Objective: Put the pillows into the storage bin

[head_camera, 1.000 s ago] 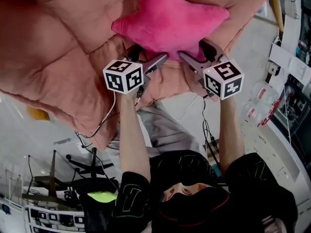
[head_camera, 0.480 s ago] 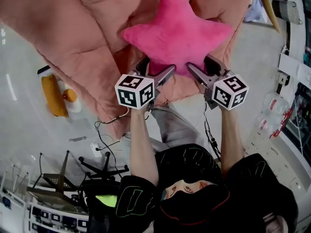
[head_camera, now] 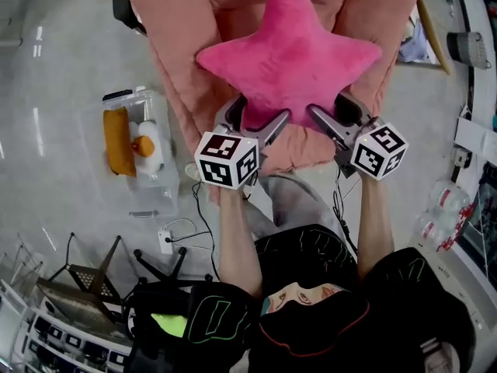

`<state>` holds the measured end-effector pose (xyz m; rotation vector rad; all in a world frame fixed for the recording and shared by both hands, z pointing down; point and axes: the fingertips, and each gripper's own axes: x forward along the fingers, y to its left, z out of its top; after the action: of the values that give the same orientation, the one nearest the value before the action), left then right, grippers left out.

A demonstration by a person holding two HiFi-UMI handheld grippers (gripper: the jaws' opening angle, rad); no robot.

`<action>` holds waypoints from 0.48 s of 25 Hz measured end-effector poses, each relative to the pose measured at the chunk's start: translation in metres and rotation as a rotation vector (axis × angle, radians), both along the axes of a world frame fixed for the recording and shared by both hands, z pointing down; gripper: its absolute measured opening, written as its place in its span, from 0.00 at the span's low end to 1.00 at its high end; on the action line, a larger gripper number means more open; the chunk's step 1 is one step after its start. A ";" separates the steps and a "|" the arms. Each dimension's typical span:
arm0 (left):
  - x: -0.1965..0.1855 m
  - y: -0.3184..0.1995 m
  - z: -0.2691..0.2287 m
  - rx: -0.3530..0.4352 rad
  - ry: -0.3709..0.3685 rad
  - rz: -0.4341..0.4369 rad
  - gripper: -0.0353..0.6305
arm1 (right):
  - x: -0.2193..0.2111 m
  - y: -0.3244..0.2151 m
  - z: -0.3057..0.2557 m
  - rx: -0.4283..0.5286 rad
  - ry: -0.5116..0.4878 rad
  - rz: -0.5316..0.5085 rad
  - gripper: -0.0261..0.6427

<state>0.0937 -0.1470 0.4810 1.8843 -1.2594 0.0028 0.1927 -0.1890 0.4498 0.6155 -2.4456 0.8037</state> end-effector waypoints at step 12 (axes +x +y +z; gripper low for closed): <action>-0.134 0.087 -0.082 0.125 -0.104 -0.276 0.67 | -0.146 0.061 -0.075 0.069 -0.129 -0.275 0.45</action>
<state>-0.0406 -0.0598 0.3988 1.8184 -1.6151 -0.1280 0.0469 -0.1277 0.3750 0.2476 -2.6088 0.6673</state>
